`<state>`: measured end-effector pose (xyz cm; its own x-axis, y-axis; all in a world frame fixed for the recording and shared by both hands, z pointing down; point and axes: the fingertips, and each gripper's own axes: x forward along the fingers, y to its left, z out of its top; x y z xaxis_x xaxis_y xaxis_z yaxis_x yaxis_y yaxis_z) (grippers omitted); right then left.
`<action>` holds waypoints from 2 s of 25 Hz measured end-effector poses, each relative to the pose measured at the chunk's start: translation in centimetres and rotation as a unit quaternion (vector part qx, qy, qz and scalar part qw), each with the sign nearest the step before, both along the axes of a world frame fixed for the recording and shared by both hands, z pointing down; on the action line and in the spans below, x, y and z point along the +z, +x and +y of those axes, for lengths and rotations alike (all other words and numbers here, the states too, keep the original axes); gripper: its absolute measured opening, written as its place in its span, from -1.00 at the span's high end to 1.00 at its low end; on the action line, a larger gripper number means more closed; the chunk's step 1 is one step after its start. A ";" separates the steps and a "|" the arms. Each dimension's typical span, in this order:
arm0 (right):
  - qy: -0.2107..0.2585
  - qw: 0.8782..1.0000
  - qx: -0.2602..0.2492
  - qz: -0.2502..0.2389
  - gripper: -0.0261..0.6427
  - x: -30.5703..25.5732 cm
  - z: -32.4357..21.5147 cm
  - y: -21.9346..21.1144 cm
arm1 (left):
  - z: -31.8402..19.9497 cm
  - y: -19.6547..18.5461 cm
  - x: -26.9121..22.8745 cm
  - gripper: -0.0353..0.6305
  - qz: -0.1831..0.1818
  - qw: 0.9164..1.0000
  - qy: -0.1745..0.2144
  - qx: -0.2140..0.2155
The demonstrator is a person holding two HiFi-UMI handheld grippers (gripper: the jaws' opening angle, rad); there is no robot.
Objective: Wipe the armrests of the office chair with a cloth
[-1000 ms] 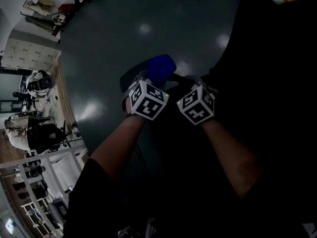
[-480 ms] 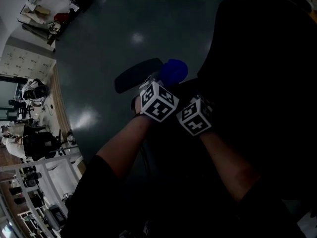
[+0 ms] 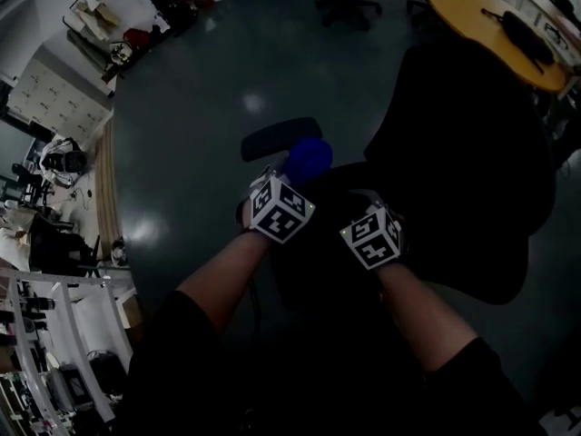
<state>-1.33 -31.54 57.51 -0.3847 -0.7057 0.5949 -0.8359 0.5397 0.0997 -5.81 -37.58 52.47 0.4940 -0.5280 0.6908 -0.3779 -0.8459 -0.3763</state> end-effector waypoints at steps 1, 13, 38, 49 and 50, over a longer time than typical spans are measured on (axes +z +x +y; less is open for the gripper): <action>0.002 1.000 -0.002 0.005 0.92 -0.6 1.1 -0.2 | 1.0 -0.9 -0.5 0.51 0.005 1.000 0.002 -0.003; 0.030 0.998 -0.038 0.042 0.92 -6.2 11.0 -1.4 | 12.3 -9.6 -2.5 0.51 0.062 0.996 0.005 -0.059; -0.011 0.988 -0.138 -0.065 0.91 -2.7 25.1 1.6 | 30.4 -15.8 0.8 0.51 0.008 0.957 -0.017 -0.288; -0.076 0.989 -0.129 -0.019 0.91 3.8 30.0 1.9 | 32.1 -17.1 6.8 0.51 -0.017 0.960 -0.062 -0.272; -0.084 0.989 -0.121 -0.016 0.92 4.3 30.3 2.3 | 32.0 -16.5 7.5 0.51 -0.020 0.962 -0.068 -0.262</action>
<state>1.02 -1.27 61.86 -0.5508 -0.4836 0.6802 -0.6818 0.7309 -0.0324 -22.34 -5.61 59.99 0.1562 -0.6010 0.7839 -0.7539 -0.5852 -0.2984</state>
